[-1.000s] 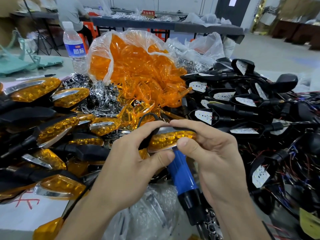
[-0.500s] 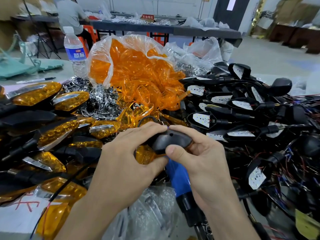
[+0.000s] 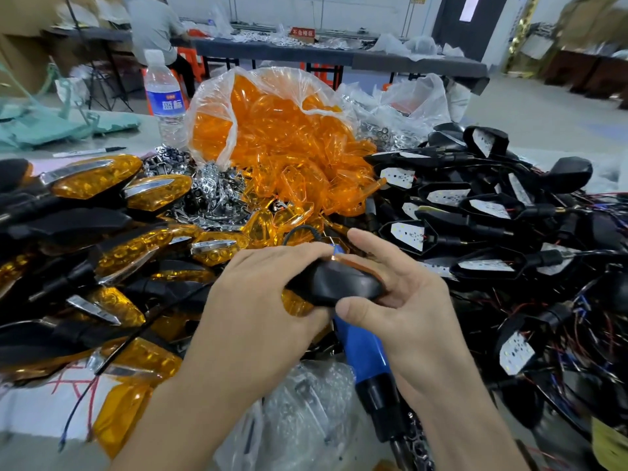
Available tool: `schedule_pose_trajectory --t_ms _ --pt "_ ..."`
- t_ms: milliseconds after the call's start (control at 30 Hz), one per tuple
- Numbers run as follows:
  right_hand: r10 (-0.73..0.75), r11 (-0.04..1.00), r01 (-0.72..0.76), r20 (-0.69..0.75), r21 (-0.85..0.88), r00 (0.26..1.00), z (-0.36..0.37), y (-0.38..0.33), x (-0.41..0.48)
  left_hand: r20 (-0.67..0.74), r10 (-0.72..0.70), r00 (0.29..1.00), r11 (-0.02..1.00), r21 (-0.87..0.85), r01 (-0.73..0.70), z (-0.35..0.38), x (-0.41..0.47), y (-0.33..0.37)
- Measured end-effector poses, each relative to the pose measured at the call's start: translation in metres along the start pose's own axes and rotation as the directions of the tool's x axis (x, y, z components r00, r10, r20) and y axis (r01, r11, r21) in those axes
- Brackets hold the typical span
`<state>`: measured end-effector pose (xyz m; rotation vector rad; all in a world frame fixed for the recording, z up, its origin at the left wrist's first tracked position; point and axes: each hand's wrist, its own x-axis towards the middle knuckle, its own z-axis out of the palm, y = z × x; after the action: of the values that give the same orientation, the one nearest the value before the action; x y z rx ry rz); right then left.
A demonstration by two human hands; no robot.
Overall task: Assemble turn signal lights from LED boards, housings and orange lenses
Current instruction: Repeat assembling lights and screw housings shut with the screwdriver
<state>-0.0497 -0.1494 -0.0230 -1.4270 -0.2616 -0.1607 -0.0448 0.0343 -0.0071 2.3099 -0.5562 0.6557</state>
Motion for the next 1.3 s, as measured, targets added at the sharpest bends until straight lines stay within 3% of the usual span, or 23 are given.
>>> schedule_pose_trajectory --t_ms 133,200,367,567,700,800,900,1000,1067,1167,1300 --pt "-0.026 0.998 0.021 0.067 0.064 0.997 0.001 0.0 0.001 0.179 -0.066 0.982 0.998 0.005 0.066 -0.016 0.003 -0.007" --pt "-0.031 0.994 0.022 0.09 0.103 0.995 0.001 0.0 0.001 0.216 -0.098 0.971 0.989 -0.092 0.12 -0.019 0.005 -0.01" --pt "-0.062 0.983 0.045 0.095 0.176 0.994 0.0 -0.002 0.002 0.217 -0.141 0.966 0.93 -0.305 0.204 -0.017 0.002 -0.01" --pt "-0.083 0.988 0.072 0.079 0.135 0.993 -0.001 0.002 0.001 0.208 -0.126 0.97 0.941 -0.283 0.183 -0.017 0.001 -0.006" --pt "-0.133 0.991 0.133 -0.02 0.002 0.991 0.003 0.003 0.0 0.108 -0.157 0.982 0.943 -0.279 0.181 -0.012 0.001 -0.007" --pt "-0.135 0.99 0.136 -0.032 0.041 0.99 0.004 -0.001 -0.001 0.09 -0.17 0.981 0.946 -0.266 0.188 -0.01 -0.001 -0.01" --pt "-0.124 0.988 0.123 0.0 0.094 0.992 0.003 -0.006 -0.002 0.19 -0.134 0.973 0.942 -0.281 0.185 -0.02 0.004 -0.006" --pt "-0.127 0.987 0.125 0.015 0.096 0.992 0.009 -0.01 -0.004 0.369 -0.113 0.923 0.943 -0.251 0.216 -0.038 0.01 -0.007" --pt "-0.116 0.99 0.114 0.024 0.078 0.993 0.018 -0.013 -0.005 0.417 -0.145 0.897 0.94 -0.226 0.257 -0.049 0.011 -0.01" --pt "-0.039 0.999 0.038 -0.029 -0.015 0.999 0.041 -0.017 -0.007 0.278 -0.212 0.937 0.949 -0.169 0.265 -0.072 0.006 -0.025" --pt "0.011 0.923 0.007 0.043 -0.386 0.999 0.074 -0.018 -0.02 0.041 -0.37 0.928 0.898 -0.24 0.368 -0.112 -0.009 -0.057"
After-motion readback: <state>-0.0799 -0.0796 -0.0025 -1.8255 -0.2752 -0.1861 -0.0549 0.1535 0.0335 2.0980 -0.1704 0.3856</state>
